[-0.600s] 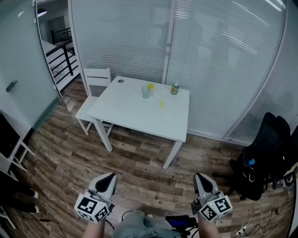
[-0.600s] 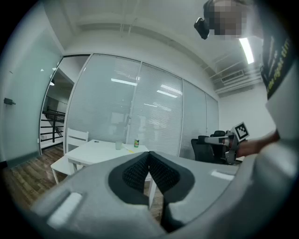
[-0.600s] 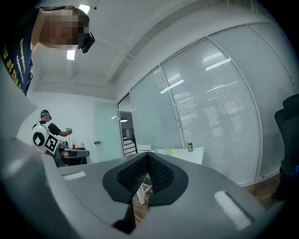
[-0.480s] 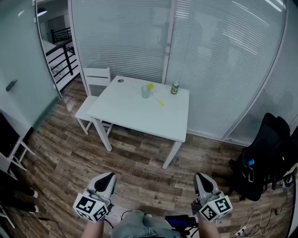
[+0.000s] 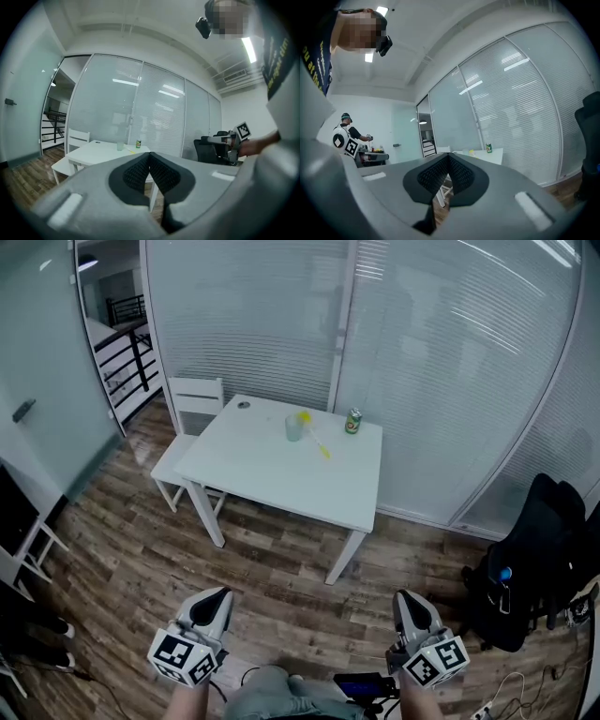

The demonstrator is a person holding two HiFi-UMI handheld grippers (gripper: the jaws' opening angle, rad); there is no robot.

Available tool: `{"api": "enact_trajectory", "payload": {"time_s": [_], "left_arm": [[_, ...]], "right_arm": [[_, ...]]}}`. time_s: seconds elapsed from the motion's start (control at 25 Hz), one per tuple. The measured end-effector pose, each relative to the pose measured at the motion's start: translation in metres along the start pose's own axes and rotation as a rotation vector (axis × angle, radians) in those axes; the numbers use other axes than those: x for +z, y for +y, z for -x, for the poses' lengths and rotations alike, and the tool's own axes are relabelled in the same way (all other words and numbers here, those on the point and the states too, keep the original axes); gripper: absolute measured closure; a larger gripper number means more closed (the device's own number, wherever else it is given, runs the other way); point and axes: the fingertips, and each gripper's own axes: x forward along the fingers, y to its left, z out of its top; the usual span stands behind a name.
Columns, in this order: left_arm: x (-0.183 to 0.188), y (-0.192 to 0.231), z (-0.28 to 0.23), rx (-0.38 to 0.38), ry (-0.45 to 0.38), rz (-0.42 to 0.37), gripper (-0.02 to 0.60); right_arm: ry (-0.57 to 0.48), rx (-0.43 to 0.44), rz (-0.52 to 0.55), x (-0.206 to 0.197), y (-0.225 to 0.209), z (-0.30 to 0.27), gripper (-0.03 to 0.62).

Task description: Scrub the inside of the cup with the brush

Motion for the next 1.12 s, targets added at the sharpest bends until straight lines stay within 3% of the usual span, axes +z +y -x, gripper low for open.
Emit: {"api": "enact_trajectory", "payload": {"time_s": [0.64,1.12], "left_arm": [[-0.001,0.020,-0.044,0.020,0.024,0.006,0.581],[0.015,0.089,-0.136,-0.024,0.015,0.014,0.581]], "right_arm": [[0.010,-0.016,-0.035,-0.004,-0.033,-0.032,0.589],[0.018,-0.072,-0.014,0.008,-0.066,-0.115,0.589]]}}
